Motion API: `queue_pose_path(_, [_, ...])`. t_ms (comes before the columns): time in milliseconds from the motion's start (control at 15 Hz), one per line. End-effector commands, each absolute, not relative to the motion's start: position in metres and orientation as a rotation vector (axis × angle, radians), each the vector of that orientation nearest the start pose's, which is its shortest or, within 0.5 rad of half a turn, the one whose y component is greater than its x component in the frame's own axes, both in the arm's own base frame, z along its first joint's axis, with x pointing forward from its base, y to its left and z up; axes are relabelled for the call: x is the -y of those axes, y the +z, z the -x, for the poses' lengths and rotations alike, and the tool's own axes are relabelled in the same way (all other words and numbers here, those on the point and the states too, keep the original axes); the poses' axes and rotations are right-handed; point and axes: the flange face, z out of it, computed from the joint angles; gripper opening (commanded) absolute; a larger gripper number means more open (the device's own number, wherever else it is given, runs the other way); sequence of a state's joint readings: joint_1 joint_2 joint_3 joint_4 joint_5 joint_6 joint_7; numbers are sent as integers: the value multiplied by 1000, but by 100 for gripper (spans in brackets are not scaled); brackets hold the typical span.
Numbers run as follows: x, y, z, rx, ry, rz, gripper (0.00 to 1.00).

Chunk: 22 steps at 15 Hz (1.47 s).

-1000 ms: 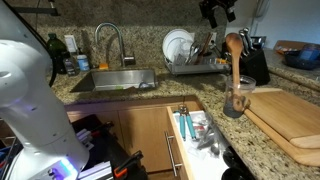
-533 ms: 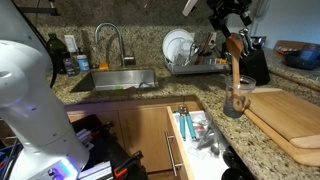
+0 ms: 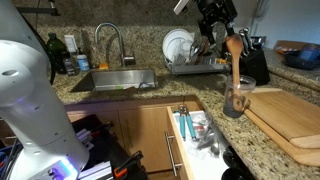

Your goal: Take the wooden spoon out of the cup and set it on the sink countertop

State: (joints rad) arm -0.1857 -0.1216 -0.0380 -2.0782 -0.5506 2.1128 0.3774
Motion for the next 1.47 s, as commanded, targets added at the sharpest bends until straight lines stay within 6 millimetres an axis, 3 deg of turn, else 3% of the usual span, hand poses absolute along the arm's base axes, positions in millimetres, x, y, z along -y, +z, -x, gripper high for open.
queue_pose_path(0, [144,504,-532,-600,-520,3500,100])
queue_pose_path(267, [140,499,-569,-475,-849,3390,100])
queue_pose_path(333, [137,507,-551,-495,-766,3426,100])
queue_pose_path(533, [138,497,-564,-467,-822,3401,100])
queue_pose_path(733, [153,502,-573,-607,-921,3359,100])
queue_pose_path(800, [143,500,-566,-544,-853,3378,100])
queue_pose_path(1133, [151,504,-567,-604,-866,3359,100])
queue_pose_path(1267, [151,502,-568,-613,-836,3354,74])
queue_pose_path(1400, [152,501,-567,-631,-815,3351,60])
